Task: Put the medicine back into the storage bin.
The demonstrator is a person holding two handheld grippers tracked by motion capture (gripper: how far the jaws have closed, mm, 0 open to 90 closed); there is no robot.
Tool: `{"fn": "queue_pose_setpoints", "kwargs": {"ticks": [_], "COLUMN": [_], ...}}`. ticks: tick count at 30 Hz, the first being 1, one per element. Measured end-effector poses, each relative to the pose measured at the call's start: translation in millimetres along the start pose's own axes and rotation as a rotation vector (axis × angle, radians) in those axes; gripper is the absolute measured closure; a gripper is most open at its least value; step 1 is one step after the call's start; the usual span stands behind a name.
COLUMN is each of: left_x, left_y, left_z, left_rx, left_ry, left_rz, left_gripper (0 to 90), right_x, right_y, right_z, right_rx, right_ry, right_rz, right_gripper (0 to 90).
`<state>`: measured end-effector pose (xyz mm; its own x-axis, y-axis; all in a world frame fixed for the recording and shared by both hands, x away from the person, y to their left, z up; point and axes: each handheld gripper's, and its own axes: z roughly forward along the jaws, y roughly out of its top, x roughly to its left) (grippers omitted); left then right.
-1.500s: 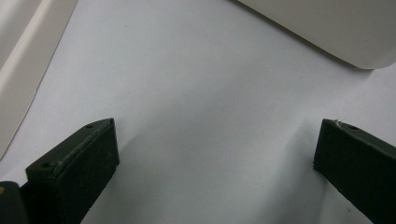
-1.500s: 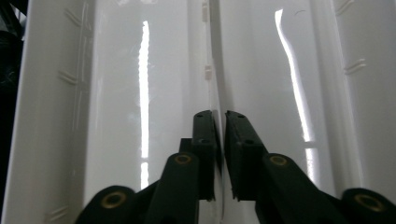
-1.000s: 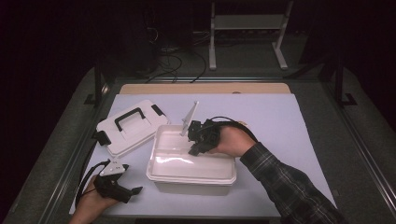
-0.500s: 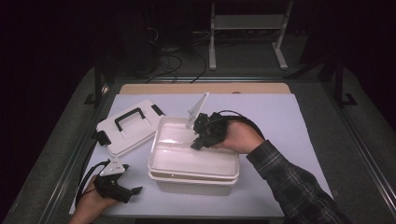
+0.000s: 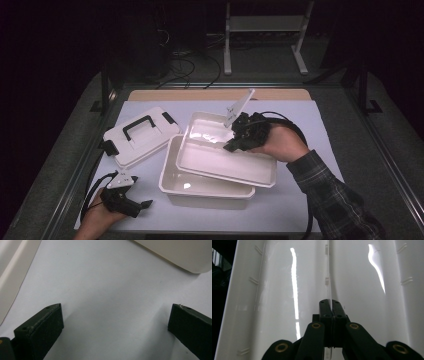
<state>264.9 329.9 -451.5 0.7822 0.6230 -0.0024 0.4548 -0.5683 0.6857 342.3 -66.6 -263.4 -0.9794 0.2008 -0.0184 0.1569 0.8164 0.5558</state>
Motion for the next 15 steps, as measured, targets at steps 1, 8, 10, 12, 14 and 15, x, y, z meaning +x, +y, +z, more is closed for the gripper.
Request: {"fn": "queue_pose_setpoints", "kwargs": {"ticks": [1,8,10,12,14,15], "left_x": [0.0,0.2,0.1,0.1,0.2,0.1], "left_y": [-0.1,0.0,0.0,-0.1,-0.1,0.0], "left_z": [0.0,-0.1,0.0,0.0,-0.1,-0.1], "left_rx": [-0.001,0.000,0.000,0.000,0.000,-0.001], "left_ry": [0.000,-0.002,-0.001,-0.001,-0.002,-0.002], "left_rz": [0.000,-0.002,-0.001,-0.001,-0.001,-0.001], "left_gripper": [0.0,0.0,0.0,0.0,0.0,0.0], "right_x": [0.0,-0.9,-1.7,-2.1,-2.0,-2.0], "right_y": [0.0,-22.3,-34.6,-37.5,-45.8,-53.2], "right_z": [0.0,-12.5,-19.2,-20.8,-25.8,-30.6], "right_rx": [0.000,-0.002,-0.006,-0.006,-0.005,-0.014], "right_ry": [0.000,-0.037,-0.054,-0.059,-0.078,-0.088], "right_rz": [0.000,0.050,0.081,0.084,0.105,0.120], "right_gripper": [89.2,89.1,89.2,89.2,89.2,89.1]}}
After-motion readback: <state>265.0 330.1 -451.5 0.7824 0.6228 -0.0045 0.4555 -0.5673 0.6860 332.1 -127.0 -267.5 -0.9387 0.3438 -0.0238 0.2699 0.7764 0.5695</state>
